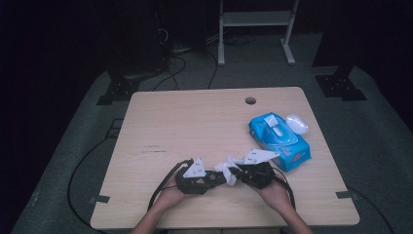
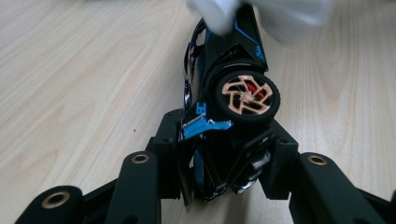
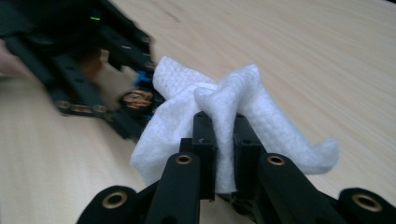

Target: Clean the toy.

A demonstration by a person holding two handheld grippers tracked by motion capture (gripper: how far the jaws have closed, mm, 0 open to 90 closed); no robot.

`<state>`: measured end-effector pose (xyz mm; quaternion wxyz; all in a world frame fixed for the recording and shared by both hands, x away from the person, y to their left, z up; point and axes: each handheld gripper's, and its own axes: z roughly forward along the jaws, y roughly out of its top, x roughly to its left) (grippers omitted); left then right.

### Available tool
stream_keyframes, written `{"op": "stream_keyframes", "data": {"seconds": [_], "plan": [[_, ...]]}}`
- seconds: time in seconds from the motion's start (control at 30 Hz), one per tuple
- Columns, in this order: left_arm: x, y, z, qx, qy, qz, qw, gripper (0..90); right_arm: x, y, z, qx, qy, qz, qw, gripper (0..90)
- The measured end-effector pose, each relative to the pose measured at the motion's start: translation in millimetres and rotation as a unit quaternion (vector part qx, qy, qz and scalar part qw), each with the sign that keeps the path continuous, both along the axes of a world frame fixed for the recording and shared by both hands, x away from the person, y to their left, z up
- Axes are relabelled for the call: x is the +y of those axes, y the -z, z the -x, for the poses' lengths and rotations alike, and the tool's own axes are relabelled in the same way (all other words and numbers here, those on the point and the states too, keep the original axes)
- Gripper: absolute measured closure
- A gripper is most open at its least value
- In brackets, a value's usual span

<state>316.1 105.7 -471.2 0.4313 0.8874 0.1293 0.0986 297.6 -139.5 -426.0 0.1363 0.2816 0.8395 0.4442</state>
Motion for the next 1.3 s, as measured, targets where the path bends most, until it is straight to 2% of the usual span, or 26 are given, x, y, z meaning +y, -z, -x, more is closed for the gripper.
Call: {"op": "stream_keyframes", "data": {"seconds": [0.13, 0.2, 0.3, 0.37, 0.5, 0.6, 0.8, 0.9, 0.97, 1.07, 1.23, 1.3], "plan": [[1.3, -0.4, -0.1, -0.001, -0.001, 0.0, 1.0, 57.9, 4.0, -0.8, 0.1, -0.006, -0.009, 0.008, 0.9999, 82.2], [1.6, -0.2, -0.3, -0.001, 0.0, 0.001, 1.0, 58.0, -3.3, -1.3, -1.5, -0.011, 0.005, 0.014, 0.9998, 82.2], [1.7, -1.0, -0.5, 0.0, 0.001, 0.004, 1.0, 57.9, -17.6, -2.3, -4.9, -0.004, 0.027, 0.011, 0.9996, 82.3], [1.5, -1.2, -0.5, -0.001, 0.001, 0.003, 1.0, 57.9, -20.1, -2.5, -5.6, -0.004, 0.031, 0.009, 0.9995, 82.3], [2.4, -0.4, -0.8, 0.0, 0.001, -0.001, 1.0, 57.9, -9.7, -0.9, -2.4, -0.005, 0.014, 0.007, 0.9999, 82.2], [3.4, -0.8, -0.9, 0.0, -0.001, 0.002, 1.0, 57.9, -9.7, -2.8, -2.1, -0.011, 0.013, 0.018, 0.9997, 82.2], [3.4, -2.6, -1.0, -0.002, -0.001, 0.01, 1.0, 57.9, -25.7, -4.1, -5.9, -0.016, 0.043, 0.027, 0.9986, 82.2], [3.3, -0.7, -1.1, 0.0, -0.002, 0.004, 1.0, 57.9, -22.0, -3.9, -4.6, -0.013, 0.041, 0.02, 0.9989, 82.2], [3.5, 0.0, -1.4, 0.002, -0.002, 0.005, 1.0, 58.0, -15.9, -2.6, -2.8, -0.007, 0.022, 0.012, 0.9997, 82.2], [3.9, -0.4, -1.7, 0.002, -0.002, 0.004, 1.0, 58.0, -12.8, -2.9, -1.8, -0.018, 0.017, 0.024, 0.9994, 82.2], [5.9, -0.3, -2.4, 0.001, -0.005, 0.004, 1.0, 58.0, -31.6, -4.7, -7.0, -0.025, 0.052, 0.038, 0.9976, 82.2], [5.8, -0.5, -2.7, 0.0, -0.004, 0.002, 1.0, 58.0, -37.6, -4.3, -8.8, -0.015, 0.063, 0.028, 0.9975, 82.2]]}}
